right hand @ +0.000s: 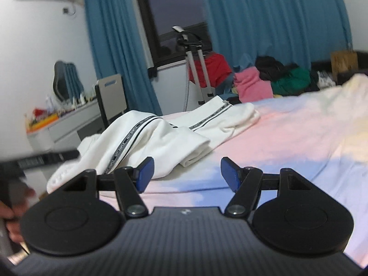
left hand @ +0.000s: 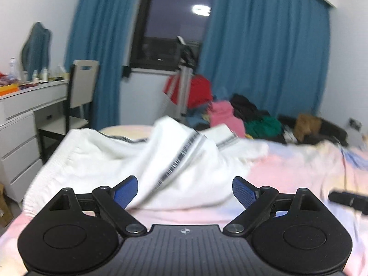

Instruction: Fold clothes

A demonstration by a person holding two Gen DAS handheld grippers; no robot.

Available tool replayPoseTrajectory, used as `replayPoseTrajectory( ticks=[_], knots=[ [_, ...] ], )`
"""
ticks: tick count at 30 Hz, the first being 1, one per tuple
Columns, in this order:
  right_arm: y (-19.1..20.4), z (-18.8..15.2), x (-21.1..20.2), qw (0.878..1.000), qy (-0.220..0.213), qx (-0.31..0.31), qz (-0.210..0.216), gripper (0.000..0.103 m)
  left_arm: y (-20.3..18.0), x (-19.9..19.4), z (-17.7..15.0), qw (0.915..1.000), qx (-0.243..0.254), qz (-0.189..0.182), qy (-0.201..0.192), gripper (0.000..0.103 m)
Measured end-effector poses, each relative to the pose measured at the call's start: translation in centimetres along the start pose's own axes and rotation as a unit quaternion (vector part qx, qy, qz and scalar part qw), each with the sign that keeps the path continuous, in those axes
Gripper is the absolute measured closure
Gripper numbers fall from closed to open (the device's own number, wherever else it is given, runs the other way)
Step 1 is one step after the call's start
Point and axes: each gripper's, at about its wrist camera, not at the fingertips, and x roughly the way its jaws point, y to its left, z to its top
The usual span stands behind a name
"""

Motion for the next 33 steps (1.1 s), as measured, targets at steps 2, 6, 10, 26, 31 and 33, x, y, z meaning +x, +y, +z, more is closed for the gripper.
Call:
replayPoseTrajectory(
  ticks=[2,6,10,26,31,33],
  knots=[
    [-0.2,0.1,0.0,1.000,-0.001,0.005,-0.005,0.036,0.3,1.7,-0.2,0.9999,0.011,0.006,0.010,0.008],
    [0.0,-0.1,0.1,1.000,-0.015,0.013,-0.013,0.036,1.5,6.3,0.9,0.9994,0.025,0.000,0.023,0.008],
    [-0.2,-0.6,1.4,1.000,-0.008,-0.003,-0.021,0.036,2.3,11.9,3.3,0.9992,0.031,0.014,0.019,0.008],
    [-6.3,-1.5,9.0,0.997,0.027,0.054,-0.045,0.036,-3.1,20.5,4.9,0.9944,0.101,0.008,0.029,0.098],
    [-6.5,-1.3,8.2,0.997,0.023,0.063,-0.032,0.036,-5.3,17.3,3.3,0.9910,0.129,-0.010,0.035,0.100],
    [-6.2,-1.4,7.8,0.998,0.022,0.056,-0.035,0.036,-5.9,14.4,2.0,0.9904,0.133,-0.017,0.034,0.100]
  ],
)
